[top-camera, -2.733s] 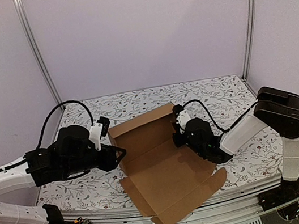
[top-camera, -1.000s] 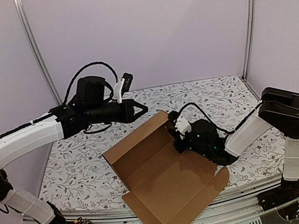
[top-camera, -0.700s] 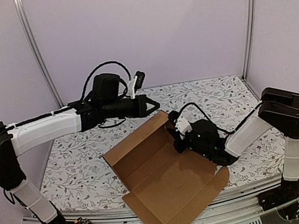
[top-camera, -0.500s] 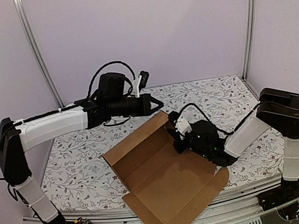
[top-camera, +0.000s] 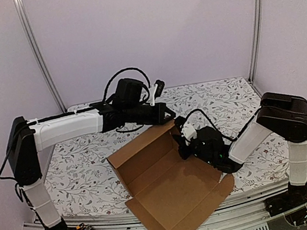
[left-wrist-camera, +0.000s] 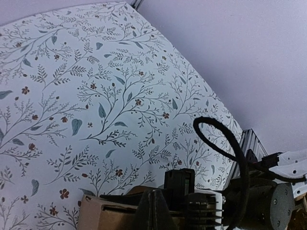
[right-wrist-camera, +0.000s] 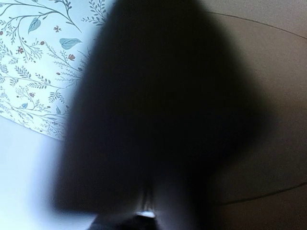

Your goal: Fold the paper box

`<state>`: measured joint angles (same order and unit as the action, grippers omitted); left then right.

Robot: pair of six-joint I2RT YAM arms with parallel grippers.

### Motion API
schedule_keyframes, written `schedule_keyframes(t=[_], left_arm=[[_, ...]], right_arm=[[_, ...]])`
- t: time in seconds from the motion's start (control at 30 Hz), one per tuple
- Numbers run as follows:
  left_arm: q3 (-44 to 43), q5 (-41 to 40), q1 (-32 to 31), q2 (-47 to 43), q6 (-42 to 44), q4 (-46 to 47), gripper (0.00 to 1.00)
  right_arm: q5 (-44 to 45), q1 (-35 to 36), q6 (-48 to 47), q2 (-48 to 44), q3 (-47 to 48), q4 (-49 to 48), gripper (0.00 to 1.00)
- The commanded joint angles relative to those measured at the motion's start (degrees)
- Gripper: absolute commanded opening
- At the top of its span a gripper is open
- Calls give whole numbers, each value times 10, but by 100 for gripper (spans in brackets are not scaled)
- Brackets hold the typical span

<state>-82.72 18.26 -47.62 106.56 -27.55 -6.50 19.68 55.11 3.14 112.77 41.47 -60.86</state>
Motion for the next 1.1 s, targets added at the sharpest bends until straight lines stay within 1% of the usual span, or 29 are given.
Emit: schedule_keyframes(t=[0.0, 0.17, 0.23, 0.43, 0.5, 0.67, 0.8, 1.07], left_arm=[[-15, -34, -18, 13, 20, -45, 0], [-11, -55, -29, 19, 30, -64, 0], [-11, -68, -34, 20, 36, -72, 0], [1, -85, -38, 29, 42, -76, 0], [6, -87, -39, 30, 41, -74, 0], [15, -90, -40, 27, 39, -70, 0], [15, -91, -40, 27, 38, -69, 0], [15, -91, -40, 25, 39, -69, 0]], right_arm=[[15, 1, 16, 19, -7, -24, 0], [28, -1, 20, 26, -8, -25, 0], [30, 0, 24, 26, -10, -28, 2], [31, 0, 28, 23, -17, -42, 25], [34, -1, 30, 20, -23, -54, 34], [29, -1, 31, 18, -36, -88, 48], [30, -6, 37, 26, -42, -120, 50], [37, -13, 37, 39, -27, -124, 48]])
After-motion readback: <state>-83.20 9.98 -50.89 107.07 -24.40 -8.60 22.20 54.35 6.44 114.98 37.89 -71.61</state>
